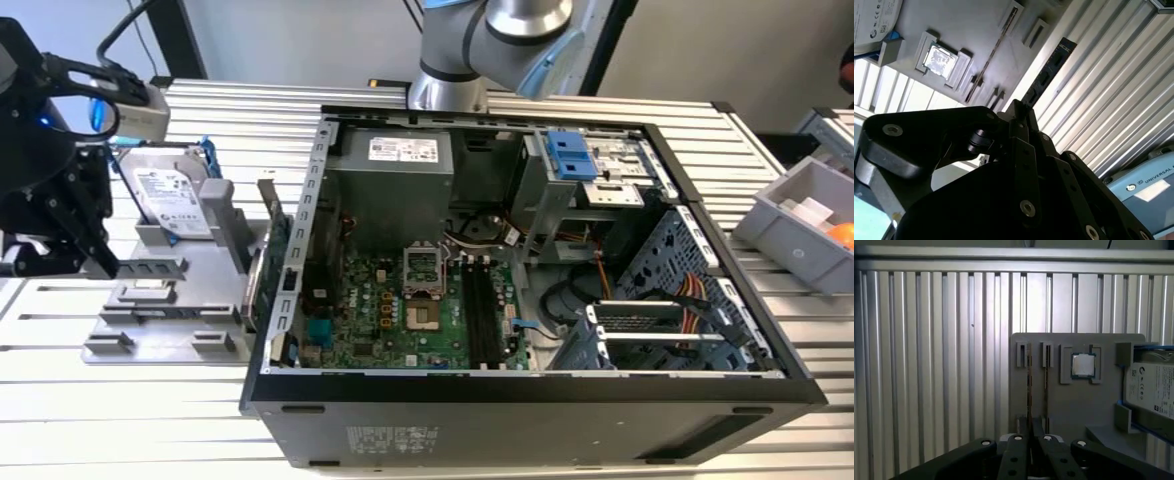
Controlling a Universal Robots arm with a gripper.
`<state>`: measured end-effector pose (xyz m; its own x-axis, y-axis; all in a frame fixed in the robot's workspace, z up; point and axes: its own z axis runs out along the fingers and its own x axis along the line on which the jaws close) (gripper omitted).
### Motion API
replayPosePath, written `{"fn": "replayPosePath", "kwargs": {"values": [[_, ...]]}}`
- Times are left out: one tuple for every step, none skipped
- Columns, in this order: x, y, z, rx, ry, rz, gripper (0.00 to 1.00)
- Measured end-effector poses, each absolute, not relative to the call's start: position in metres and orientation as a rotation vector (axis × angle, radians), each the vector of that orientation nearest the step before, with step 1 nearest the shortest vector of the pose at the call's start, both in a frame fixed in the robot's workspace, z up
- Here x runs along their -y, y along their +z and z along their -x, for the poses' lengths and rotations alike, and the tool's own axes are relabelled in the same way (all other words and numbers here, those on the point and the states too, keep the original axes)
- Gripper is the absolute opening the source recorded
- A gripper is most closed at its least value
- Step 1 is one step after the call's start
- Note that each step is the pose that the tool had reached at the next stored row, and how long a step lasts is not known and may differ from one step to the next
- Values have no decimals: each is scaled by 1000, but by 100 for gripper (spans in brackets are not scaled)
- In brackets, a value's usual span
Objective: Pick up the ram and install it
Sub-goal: 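Pick up the ram and move it above insertion slot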
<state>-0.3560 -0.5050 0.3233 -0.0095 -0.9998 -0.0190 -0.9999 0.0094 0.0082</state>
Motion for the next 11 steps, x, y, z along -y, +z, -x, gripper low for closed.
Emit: {"fn": "replayPosePath", "kwargs": {"values": [[505,324,356,-2226,30,2205,0],[505,326,356,-2226,30,2205,0],[505,327,356,-2226,30,2205,0],[505,328,356,-2226,30,2206,0],[505,329,356,-2227,29,2206,0],[505,330,356,-2227,29,2206,0],[505,331,356,-2227,29,2206,0],[505,332,356,-2227,29,2206,0],[505,333,356,-2227,29,2206,0],[505,334,356,-2227,28,2206,0],[505,336,356,-2227,28,2206,0]]}}
